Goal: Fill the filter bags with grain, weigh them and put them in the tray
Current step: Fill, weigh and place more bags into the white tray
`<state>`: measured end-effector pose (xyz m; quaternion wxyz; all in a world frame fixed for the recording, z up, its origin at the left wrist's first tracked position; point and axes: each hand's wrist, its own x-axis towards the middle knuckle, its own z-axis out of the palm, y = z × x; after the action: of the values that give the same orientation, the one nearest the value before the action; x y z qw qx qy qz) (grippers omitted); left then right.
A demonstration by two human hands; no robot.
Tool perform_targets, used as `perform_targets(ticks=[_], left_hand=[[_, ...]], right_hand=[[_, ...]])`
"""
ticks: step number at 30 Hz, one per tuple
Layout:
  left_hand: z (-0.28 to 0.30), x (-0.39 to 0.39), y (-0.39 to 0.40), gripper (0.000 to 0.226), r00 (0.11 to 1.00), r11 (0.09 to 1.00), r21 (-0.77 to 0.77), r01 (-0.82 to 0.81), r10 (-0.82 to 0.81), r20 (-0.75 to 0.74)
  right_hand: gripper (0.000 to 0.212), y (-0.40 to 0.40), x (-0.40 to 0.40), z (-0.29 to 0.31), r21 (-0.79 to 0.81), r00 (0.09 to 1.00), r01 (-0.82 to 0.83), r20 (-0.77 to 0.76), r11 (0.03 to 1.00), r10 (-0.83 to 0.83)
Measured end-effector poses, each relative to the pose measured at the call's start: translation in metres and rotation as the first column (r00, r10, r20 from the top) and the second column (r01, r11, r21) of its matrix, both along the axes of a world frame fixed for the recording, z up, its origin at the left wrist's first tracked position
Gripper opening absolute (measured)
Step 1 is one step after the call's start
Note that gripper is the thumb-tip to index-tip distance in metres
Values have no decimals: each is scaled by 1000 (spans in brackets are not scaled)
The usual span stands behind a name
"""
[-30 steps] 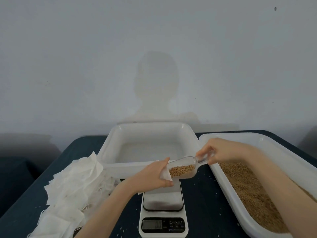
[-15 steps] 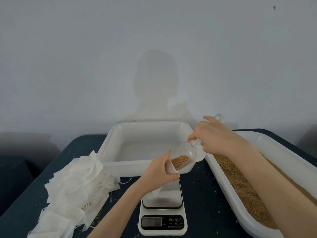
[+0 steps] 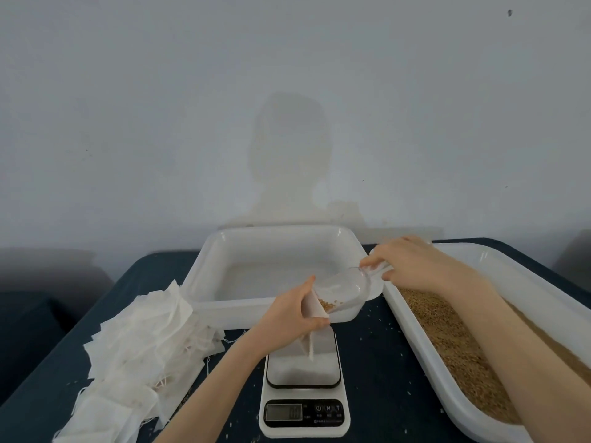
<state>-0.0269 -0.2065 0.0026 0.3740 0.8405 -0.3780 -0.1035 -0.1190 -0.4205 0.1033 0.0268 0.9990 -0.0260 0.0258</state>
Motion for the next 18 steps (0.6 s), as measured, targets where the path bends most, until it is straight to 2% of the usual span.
perform_targets(ticks=[3, 6, 14, 18], left_hand=[[5, 6, 2, 85, 1000, 1000, -3, -1, 1, 8], [7, 9, 1, 81, 1000, 1000, -2, -6, 6, 27], [4, 8, -5, 70, 999, 990, -134, -52, 51, -10], [3, 8, -11, 55, 996, 967, -242, -81, 70, -55]], right_hand=[[50, -15, -5, -20, 280, 997, 45, -66, 959, -28], [47, -23, -8, -39, 436, 996, 56, -80, 898, -23], [43, -35, -12, -55, 605, 998, 58, -27, 794, -52], [43, -39, -16, -61, 643, 997, 67, -16, 763, -75]])
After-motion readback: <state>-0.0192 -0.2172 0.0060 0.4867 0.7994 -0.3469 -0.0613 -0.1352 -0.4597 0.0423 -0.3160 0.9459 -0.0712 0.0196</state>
